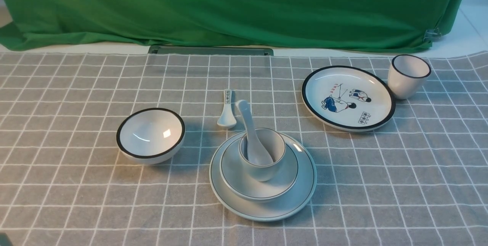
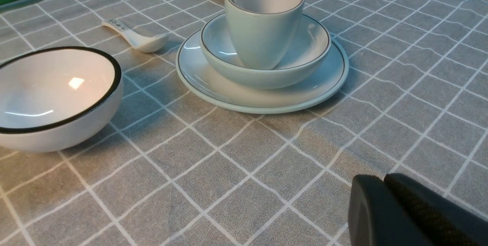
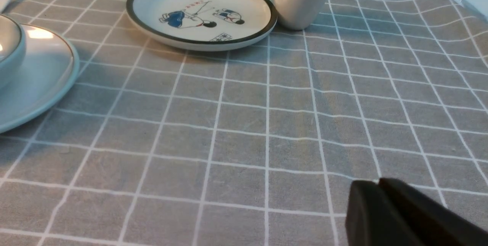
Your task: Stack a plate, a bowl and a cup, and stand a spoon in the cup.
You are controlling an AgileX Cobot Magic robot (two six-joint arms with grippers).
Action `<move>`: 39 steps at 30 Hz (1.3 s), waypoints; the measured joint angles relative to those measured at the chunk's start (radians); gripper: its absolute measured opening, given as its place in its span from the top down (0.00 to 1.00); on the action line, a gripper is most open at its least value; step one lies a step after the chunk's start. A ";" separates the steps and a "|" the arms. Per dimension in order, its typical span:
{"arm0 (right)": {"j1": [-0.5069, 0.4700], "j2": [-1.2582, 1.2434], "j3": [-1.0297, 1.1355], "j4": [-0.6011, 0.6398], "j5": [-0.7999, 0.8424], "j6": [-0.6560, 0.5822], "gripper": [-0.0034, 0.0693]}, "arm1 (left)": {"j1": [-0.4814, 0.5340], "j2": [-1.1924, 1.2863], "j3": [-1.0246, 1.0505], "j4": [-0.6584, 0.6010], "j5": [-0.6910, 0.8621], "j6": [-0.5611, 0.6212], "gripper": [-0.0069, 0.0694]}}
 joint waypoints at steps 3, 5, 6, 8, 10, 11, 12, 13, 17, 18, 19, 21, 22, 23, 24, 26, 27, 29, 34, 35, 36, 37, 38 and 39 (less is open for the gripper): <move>0.000 0.000 0.000 0.000 0.000 0.000 0.85 | 0.000 -0.003 0.000 0.008 0.000 0.001 0.89; 0.000 0.000 0.000 0.000 0.000 0.000 0.85 | 0.013 -0.012 0.000 0.020 0.000 0.012 0.89; 0.000 0.000 0.000 0.000 0.000 0.000 0.85 | 0.034 -0.023 0.000 0.025 0.000 0.019 0.89; 0.000 0.000 0.000 0.000 0.000 0.000 0.84 | 0.116 -0.062 0.000 0.023 -0.006 0.014 0.89; 0.000 0.000 0.000 0.000 0.000 0.000 0.83 | 0.226 -0.115 0.000 0.016 -0.015 -0.014 0.89; 0.000 0.000 0.000 0.000 0.000 0.000 0.83 | 0.280 -0.137 0.000 0.013 -0.015 -0.027 0.89; 0.000 0.000 0.000 0.000 0.000 0.000 0.83 | 0.336 -0.176 0.000 0.010 -0.015 -0.035 0.89; 0.000 0.000 0.000 0.000 0.000 0.000 0.83 | 0.418 -0.223 0.000 0.010 0.000 -0.047 0.89; 0.000 -0.001 0.000 0.000 -0.002 0.000 0.83 | 0.666 -0.272 0.000 0.003 0.140 -0.119 0.89; 0.000 -0.001 0.000 0.000 -0.002 0.000 0.83 | 0.694 -0.272 0.000 0.002 0.159 -0.144 0.89; 0.000 -0.001 0.000 0.000 -0.002 0.000 0.83 | 0.705 -0.272 0.000 0.000 0.163 -0.156 0.89; 0.000 -0.001 0.000 0.000 -0.001 0.000 0.83 | 0.714 -0.272 0.000 -0.001 0.168 -0.169 0.89; 0.000 -0.001 0.000 0.000 -0.001 0.000 0.83 | 0.715 -0.272 0.000 -0.001 0.169 -0.175 0.89; 0.000 -0.001 0.000 0.000 -0.001 0.000 0.83 | 0.715 -0.272 0.000 -0.003 0.169 -0.177 0.89; 0.000 -0.001 0.000 0.000 -0.001 0.000 0.83 | 0.715 -0.272 0.000 -0.003 0.169 -0.177 0.89; 0.000 -0.001 0.000 0.000 -0.001 0.000 0.82 | 0.715 -0.272 0.000 -0.004 0.171 -0.177 0.89; 0.000 -0.001 0.000 0.000 -0.001 0.000 0.82 | 0.715 -0.272 0.000 -0.004 0.171 -0.177 0.89; 0.000 -0.001 0.000 0.000 -0.001 0.000 0.81 | 0.715 -0.272 0.000 -0.004 0.171 -0.177 0.89; 0.000 -0.001 0.000 0.000 -0.001 0.000 0.80 | 0.715 -0.272 0.000 -0.004 0.171 -0.177 0.89; 0.000 -0.001 0.000 0.000 -0.001 0.000 0.80 | 0.715 -0.272 0.000 -0.004 0.171 -0.177 0.89; 0.000 -0.001 0.000 0.000 -0.001 0.000 0.80 | 0.715 -0.272 0.000 -0.004 0.171 -0.177 0.89; 0.000 -0.001 0.000 0.000 -0.001 0.000 0.79 | 0.715 -0.272 0.000 -0.004 0.171 -0.177 0.89; 0.000 -0.001 0.000 0.000 -0.001 0.000 0.79 | 0.715 -0.272 0.000 -0.004 0.171 -0.177 0.89; 0.000 -0.001 0.000 0.000 -0.001 0.000 0.78 | 0.715 -0.272 0.000 -0.004 0.171 -0.177 0.89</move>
